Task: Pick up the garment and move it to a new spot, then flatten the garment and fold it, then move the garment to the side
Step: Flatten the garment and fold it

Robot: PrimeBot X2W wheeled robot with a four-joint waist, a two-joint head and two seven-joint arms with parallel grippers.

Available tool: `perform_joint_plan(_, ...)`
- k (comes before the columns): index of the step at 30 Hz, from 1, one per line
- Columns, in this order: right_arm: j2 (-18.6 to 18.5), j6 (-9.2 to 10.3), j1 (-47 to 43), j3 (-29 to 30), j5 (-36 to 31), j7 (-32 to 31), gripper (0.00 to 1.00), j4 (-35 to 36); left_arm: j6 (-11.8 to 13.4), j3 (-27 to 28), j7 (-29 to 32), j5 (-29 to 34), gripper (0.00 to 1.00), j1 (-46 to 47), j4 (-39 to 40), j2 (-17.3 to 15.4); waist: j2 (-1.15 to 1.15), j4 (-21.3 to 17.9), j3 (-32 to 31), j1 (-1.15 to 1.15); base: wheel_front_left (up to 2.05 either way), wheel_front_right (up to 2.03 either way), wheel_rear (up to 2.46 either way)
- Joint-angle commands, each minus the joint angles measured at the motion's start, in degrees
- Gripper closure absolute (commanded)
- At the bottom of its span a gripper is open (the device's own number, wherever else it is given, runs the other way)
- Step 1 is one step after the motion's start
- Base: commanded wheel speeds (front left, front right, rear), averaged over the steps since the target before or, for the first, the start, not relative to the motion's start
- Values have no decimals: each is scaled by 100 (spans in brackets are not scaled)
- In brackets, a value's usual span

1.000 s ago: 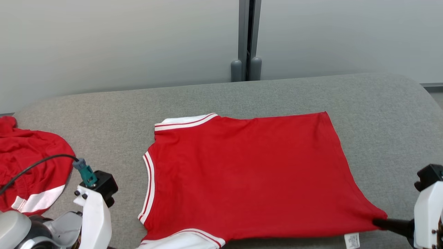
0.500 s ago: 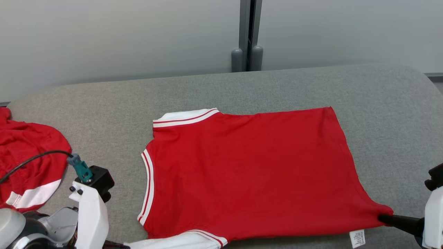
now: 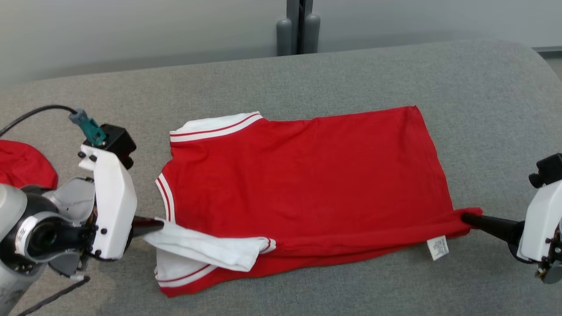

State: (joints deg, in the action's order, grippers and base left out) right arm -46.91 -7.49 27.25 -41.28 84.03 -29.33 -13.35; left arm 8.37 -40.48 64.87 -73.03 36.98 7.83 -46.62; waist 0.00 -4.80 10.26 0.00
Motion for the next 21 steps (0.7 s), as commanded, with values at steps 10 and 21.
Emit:
perform_joint_plan(10, 700, -1, 859, 264, -371, -477, 100, -717, -264, -134, -19, 454, 100, 1008, -1149, 619, 0, -160, 681, 0, 0, 0, 0)
perform_joint_plan(21, 1323, -1, 1080, 644, -775, -361, 0, -1217, -576, -147, -638, 701, 0, 1239, -2132, 1157, 0, -118, 553, 0, 0, 0, 0)
